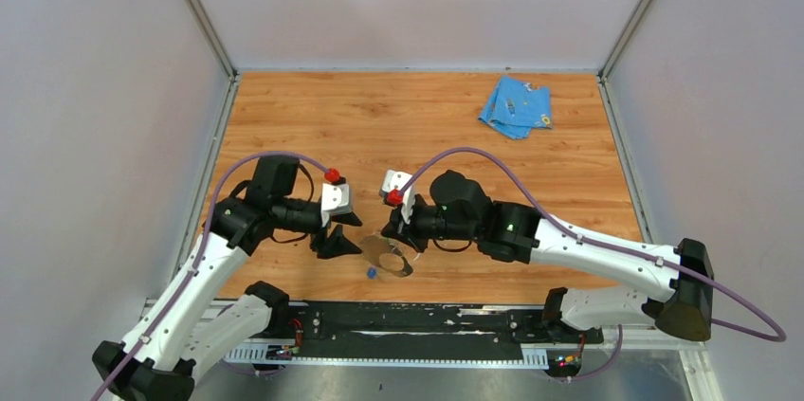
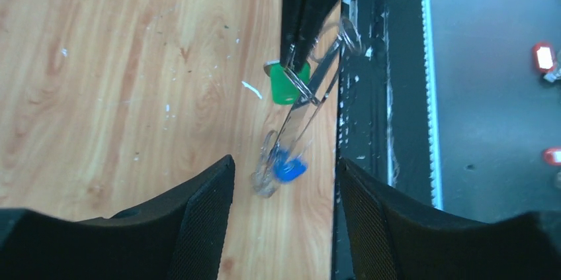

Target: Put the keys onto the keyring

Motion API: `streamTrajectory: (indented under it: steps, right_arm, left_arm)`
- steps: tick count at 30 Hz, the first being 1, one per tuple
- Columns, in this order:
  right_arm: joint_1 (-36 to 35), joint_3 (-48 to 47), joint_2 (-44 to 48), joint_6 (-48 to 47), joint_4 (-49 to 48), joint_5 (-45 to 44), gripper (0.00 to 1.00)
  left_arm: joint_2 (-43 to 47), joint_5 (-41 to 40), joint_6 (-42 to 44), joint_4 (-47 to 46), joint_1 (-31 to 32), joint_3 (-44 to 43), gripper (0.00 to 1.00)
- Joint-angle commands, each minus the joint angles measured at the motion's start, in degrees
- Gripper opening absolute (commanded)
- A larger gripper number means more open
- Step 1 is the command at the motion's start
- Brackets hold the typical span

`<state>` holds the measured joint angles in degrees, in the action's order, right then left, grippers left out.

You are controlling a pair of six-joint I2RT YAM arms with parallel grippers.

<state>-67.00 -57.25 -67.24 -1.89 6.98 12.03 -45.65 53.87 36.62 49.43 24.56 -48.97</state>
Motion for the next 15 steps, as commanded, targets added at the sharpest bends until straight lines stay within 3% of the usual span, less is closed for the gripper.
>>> streamTrajectory:
  steps: [1, 5, 15]
  right_arm:
    - [-1.1, -2.0, 0.6, 0.3, 2.1, -3.0, 0.0]
    - [-2.3, -3.0, 0.1, -0.5, 3.5, -6.5, 0.0]
    - [-3.9, -4.4, 0.4, -0.9, 4.2, -9.5, 0.0]
  left_arm:
    - [-1.4, 3.2, -16.9, -9.8, 0.4, -1.0, 0.62]
    - [0.2, 3.5, -30.6, -20.7, 1.6, 0.9, 0.6]
    - [-1.1, -4.1, -30.7, -20.6, 6.7, 3.2, 0.5]
